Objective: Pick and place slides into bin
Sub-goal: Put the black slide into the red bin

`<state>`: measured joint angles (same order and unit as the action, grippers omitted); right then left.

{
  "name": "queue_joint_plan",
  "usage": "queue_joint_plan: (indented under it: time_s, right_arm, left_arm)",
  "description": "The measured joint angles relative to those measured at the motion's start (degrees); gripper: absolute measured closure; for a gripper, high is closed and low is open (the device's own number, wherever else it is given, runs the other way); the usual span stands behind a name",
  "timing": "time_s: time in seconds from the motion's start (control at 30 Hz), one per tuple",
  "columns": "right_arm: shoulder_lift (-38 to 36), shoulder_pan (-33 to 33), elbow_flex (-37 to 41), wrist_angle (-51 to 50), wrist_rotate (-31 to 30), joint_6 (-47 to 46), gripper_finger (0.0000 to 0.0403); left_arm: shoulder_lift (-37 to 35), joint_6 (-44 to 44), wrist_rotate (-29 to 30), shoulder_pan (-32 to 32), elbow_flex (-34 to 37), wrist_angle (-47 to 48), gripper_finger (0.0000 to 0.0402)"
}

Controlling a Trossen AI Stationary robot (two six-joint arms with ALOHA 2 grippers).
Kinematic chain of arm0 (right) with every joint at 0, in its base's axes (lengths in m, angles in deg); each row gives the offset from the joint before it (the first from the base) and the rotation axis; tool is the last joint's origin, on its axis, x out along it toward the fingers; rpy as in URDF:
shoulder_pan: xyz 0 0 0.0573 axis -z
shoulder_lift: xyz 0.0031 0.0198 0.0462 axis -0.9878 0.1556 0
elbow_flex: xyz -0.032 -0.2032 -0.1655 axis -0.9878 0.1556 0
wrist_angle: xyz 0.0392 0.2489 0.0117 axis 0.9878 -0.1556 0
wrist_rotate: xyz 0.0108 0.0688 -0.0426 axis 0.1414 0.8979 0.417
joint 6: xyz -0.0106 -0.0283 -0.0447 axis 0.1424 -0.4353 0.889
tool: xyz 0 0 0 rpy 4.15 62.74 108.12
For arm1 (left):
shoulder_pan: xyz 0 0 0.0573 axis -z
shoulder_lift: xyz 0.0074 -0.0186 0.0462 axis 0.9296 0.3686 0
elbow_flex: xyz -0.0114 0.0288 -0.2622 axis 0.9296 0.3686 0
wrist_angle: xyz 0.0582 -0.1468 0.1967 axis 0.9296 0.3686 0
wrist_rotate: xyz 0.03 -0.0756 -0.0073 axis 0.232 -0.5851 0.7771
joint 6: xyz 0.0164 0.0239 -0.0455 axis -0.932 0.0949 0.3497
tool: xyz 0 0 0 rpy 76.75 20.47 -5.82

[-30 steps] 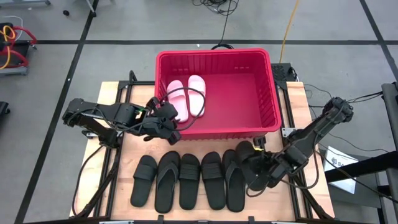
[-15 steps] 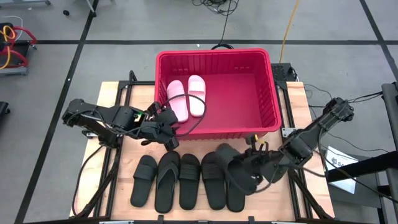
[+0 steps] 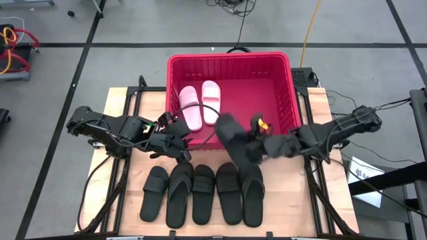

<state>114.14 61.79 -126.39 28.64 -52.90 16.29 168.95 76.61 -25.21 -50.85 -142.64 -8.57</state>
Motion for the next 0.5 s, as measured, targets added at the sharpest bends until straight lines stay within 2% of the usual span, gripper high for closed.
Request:
queue_joint_plan:
  time_s: [0.13,0.23,0.5]
  right_arm:
    - [-1.04,5.15,0.0,4.95,-2.64,6.66,0.0403]
    - [-1.04,9.6,0.01,5.36,-2.22,9.15,0.0403]
    - [0.76,25.08,1.25,4.29,7.16,7.07,0.0403]
  left_arm:
    - [0.01,0.15,0.08,0.0,0.0,-0.04,0.0266]
    - [0.01,0.19,0.37,0.0,0.0,-0.19,0.0266]
    - [0.01,1.03,1.02,-0.02,0.0,-0.4,0.0266]
